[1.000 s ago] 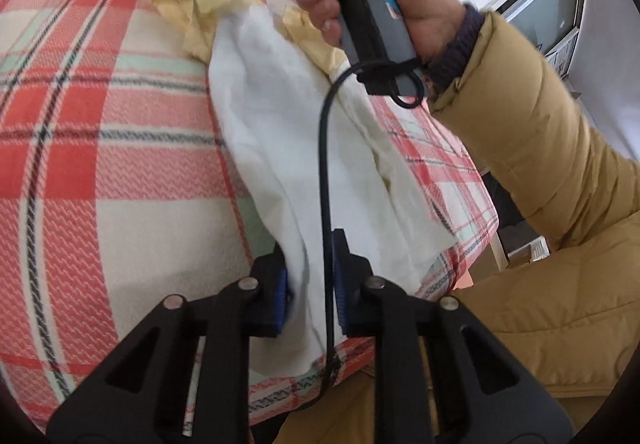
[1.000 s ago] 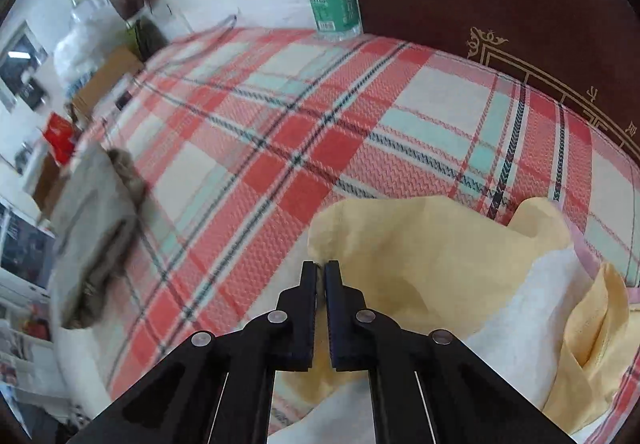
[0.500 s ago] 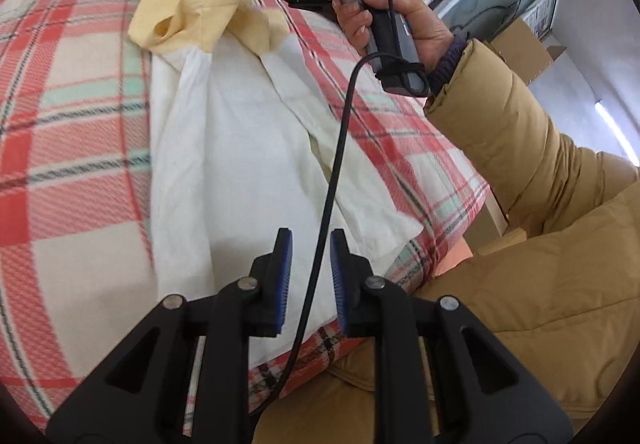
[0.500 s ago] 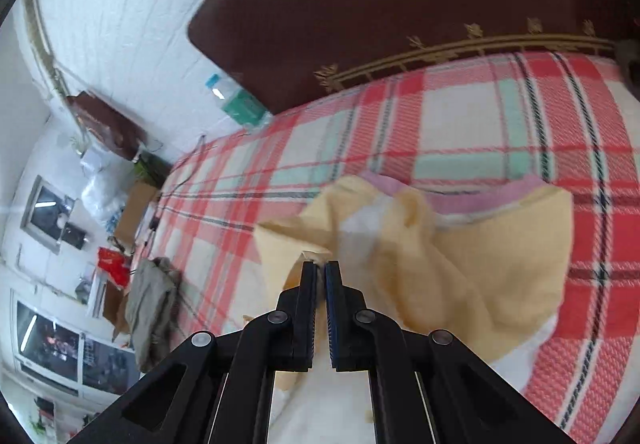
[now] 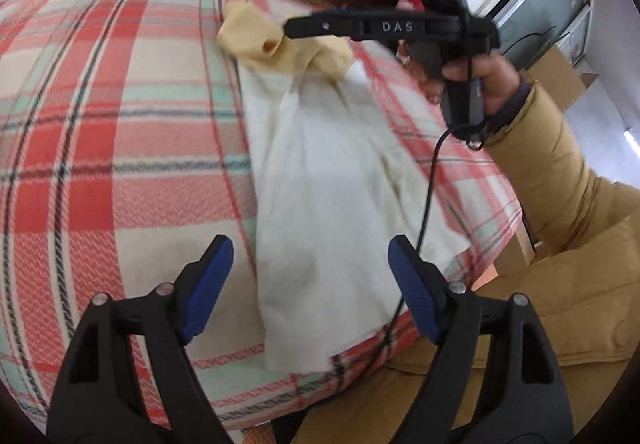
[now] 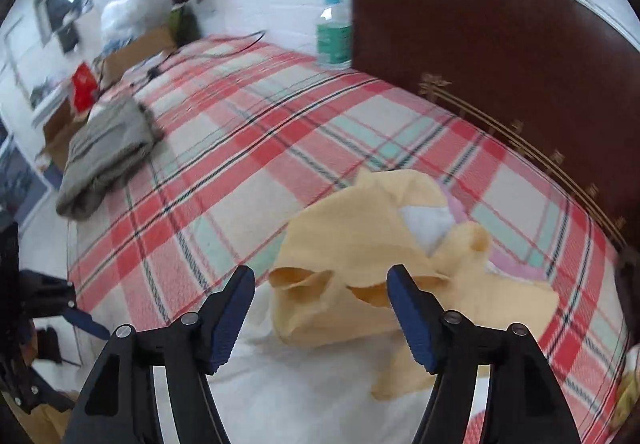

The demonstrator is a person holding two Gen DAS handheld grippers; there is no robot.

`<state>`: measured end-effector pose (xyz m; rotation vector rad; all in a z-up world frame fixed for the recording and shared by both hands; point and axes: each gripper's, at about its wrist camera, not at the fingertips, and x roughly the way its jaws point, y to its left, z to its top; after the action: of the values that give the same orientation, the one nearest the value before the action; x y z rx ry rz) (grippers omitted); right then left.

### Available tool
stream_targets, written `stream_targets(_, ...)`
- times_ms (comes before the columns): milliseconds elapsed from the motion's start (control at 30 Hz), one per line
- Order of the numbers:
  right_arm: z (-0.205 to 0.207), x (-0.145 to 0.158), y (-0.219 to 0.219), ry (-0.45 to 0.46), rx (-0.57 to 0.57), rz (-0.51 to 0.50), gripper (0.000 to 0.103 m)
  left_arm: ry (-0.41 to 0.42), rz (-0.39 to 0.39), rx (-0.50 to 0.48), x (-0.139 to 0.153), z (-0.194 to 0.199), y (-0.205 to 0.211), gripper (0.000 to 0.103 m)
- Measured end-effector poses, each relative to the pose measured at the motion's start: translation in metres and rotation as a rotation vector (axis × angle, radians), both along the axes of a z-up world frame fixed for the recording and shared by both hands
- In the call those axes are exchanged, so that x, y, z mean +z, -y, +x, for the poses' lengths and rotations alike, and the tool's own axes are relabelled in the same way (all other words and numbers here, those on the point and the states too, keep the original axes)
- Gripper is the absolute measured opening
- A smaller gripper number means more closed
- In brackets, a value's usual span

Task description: Fold clothes

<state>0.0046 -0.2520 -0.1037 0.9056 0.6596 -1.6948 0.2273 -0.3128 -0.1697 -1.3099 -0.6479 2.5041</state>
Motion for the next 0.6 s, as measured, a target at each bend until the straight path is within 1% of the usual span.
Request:
stream_targets(67, 0.015, -0.018, 0.023, -0.05, 0.072, 0.076, 0.07, 0.028, 0.022, -0.013, -0.012, -0.005, -0.007, 0.08)
stream_targets(100, 0.016, -0.028, 0.029, -0.086, 0.077, 0.113, 0.065, 0.021, 0.006, -0.014, -0.014, -0.006, -0.011, 0.08)
stream_targets(133, 0.011, -0.036, 0.033, -0.095, 0.065, 0.136, 0.039, 0.017, 0.003, -0.019, -0.012, -0.005, -0.014, 0.08)
stream_targets(167, 0.001, -0.034, 0.026, -0.041, 0.03, 0.103, 0.021, 0.013, 0.0, -0.023, -0.011, -0.004, -0.017, 0.08)
stream_targets(200, -0.009, -0.032, 0.02, 0.014, -0.005, 0.069, 0.011, 0.003, 0.019, -0.035, -0.008, -0.004, -0.019, 0.08)
stream_targets(267, -0.029, -0.028, 0.006, 0.12, -0.076, 0.002, 0.01, -0.018, 0.058, -0.061, -0.003, -0.002, -0.024, 0.08)
stream_targets(300, -0.038, -0.023, -0.005, 0.159, -0.115, -0.038, 0.009, -0.025, 0.056, -0.083, -0.001, -0.002, -0.03, 0.08)
stream_targets(367, -0.057, -0.02, -0.028, 0.269, -0.193, -0.115, 0.009, -0.041, 0.065, -0.117, 0.005, -0.002, -0.034, 0.08)
stream_targets(400, -0.067, -0.02, -0.038, 0.32, -0.231, -0.147, 0.011, -0.046, 0.068, -0.136, 0.007, -0.004, -0.039, 0.08)
stream_targets(433, -0.073, -0.025, -0.045, 0.352, -0.266, -0.148, 0.013, -0.046, 0.06, -0.153, 0.007, -0.006, -0.044, 0.08)
stream_targets(467, -0.079, -0.031, -0.051, 0.375, -0.299, -0.143, 0.013, -0.043, 0.047, -0.165, 0.007, -0.008, -0.049, 0.08)
stream_targets(533, -0.078, -0.04, -0.055, 0.348, -0.344, -0.092, 0.026, -0.034, 0.035, -0.188, 0.007, -0.013, -0.057, 0.08)
stream_targets(567, -0.078, -0.044, -0.058, 0.342, -0.36, -0.078, 0.027, -0.038, 0.032, -0.196, 0.009, -0.013, -0.06, 0.08)
stream_targets(600, -0.076, -0.042, -0.063, 0.343, -0.373, -0.093, 0.031, -0.042, 0.028, -0.204, 0.011, -0.013, -0.063, 0.08)
